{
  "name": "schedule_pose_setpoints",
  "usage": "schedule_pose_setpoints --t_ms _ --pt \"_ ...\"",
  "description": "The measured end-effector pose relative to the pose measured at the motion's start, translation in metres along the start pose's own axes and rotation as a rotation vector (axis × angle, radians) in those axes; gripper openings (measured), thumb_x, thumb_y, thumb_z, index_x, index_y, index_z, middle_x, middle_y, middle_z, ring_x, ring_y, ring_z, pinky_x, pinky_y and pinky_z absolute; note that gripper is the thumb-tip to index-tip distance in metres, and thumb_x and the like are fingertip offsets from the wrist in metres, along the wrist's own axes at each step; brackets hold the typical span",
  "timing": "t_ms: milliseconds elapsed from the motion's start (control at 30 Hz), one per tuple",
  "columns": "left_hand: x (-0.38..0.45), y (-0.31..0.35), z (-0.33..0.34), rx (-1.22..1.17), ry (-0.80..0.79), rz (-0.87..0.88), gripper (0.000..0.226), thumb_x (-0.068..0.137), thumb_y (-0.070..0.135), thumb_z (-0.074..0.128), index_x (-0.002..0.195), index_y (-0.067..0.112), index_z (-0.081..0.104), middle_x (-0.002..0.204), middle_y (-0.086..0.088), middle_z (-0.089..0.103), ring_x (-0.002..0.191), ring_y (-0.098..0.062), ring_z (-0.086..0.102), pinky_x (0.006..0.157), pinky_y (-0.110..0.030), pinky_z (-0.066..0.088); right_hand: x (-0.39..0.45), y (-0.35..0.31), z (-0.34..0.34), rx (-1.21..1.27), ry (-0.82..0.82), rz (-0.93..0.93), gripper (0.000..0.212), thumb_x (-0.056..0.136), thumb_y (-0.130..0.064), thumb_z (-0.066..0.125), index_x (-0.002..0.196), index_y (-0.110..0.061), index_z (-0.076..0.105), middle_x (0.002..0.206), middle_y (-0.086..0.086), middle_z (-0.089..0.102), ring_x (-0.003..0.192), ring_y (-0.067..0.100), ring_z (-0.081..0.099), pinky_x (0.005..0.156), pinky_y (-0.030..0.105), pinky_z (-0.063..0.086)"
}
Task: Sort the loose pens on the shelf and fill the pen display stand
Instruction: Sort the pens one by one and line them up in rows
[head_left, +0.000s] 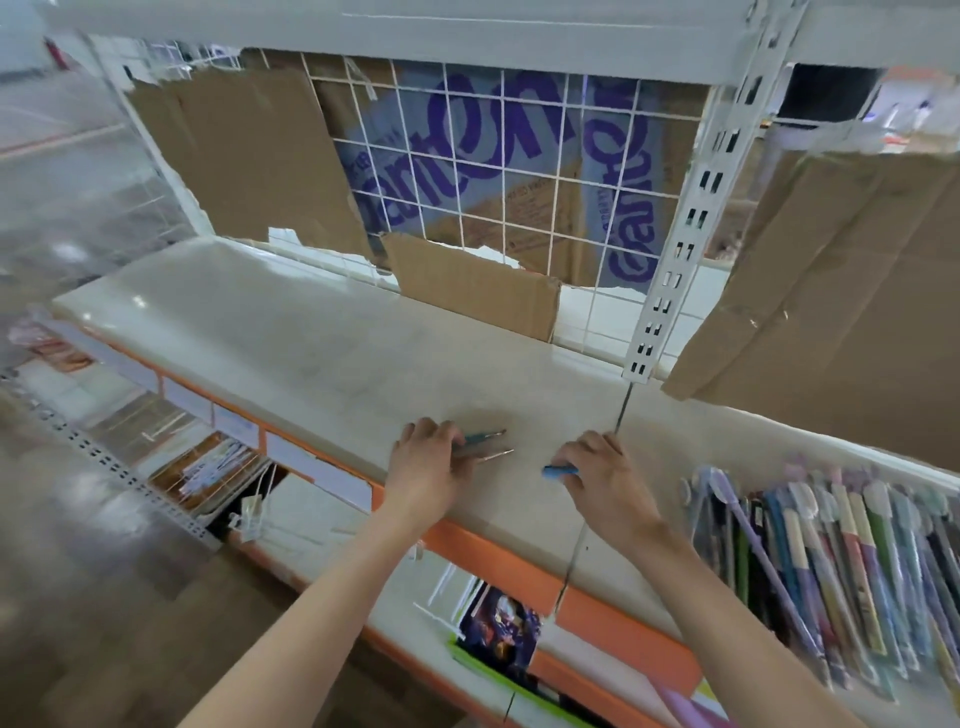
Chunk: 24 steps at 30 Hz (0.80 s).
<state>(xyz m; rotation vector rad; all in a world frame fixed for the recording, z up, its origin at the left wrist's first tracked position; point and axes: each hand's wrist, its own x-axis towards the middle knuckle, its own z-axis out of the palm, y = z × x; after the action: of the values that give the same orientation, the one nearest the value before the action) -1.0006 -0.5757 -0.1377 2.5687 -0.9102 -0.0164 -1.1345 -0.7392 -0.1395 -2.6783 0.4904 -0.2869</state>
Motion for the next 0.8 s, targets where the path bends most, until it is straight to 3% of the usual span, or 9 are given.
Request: schedule_pose_setpoints --t_ms 367,533,600,700,800 --pt "-0.006 0.001 -0.001 0.011 -0.038 0.03 0.018 0.09 0.029 0.054 0.102 0.015 0.059 0.102 -0.004 0.056 0.101 -0.023 0.047 0.083 -0.031 0.035 0.003 -0.011 0.0 0.098 0.014 -0.029 0.011 0.093 -0.01 0.053 0.096 -0.003 0.06 0.095 0.008 0.059 0.095 0.026 0.048 0.083 0.032 0.037" --pt "-0.012 0.004 -0.011 -0.08 -0.016 -0.025 0.015 0.093 0.023 0.048 0.101 0.011 0.053 0.098 -0.009 0.061 0.096 -0.028 0.052 0.076 -0.033 0.034 0.012 -0.026 0.0 0.197 0.031 -0.035 0.027 0.095 -0.006 0.046 0.119 -0.008 0.058 0.102 0.009 0.058 0.095 0.026 0.052 0.079 0.022 0.032" --pt "-0.015 0.003 -0.015 -0.156 -0.024 -0.054 0.014 0.094 0.019 0.047 0.102 0.008 0.05 0.095 -0.012 0.06 0.092 -0.03 0.053 0.072 -0.034 0.035 0.015 -0.032 -0.001 0.284 0.042 -0.021 0.031 0.096 -0.005 0.045 0.123 -0.012 0.057 0.096 0.005 0.053 0.083 0.02 0.05 0.07 0.016 0.03" --pt "-0.018 0.002 -0.02 -0.317 -0.037 -0.089 0.008 0.095 0.016 0.043 0.097 0.008 0.045 0.083 -0.008 0.055 0.077 -0.027 0.051 0.061 -0.033 0.033 0.019 -0.037 -0.004 0.463 0.052 0.036 0.027 0.094 -0.006 0.048 0.115 -0.018 0.061 0.088 0.0 0.056 0.074 0.012 0.052 0.065 0.006 0.035" --pt "-0.02 0.002 -0.023 -0.487 -0.069 -0.093 0.007 0.095 0.013 0.045 0.089 0.017 0.045 0.078 -0.01 0.057 0.066 -0.019 0.045 0.06 -0.029 0.033 0.019 -0.041 -0.01 0.84 0.055 0.202 0.018 0.092 -0.005 0.052 0.1 -0.02 0.058 0.079 -0.004 0.065 0.072 0.011 0.06 0.063 0.01 0.044"
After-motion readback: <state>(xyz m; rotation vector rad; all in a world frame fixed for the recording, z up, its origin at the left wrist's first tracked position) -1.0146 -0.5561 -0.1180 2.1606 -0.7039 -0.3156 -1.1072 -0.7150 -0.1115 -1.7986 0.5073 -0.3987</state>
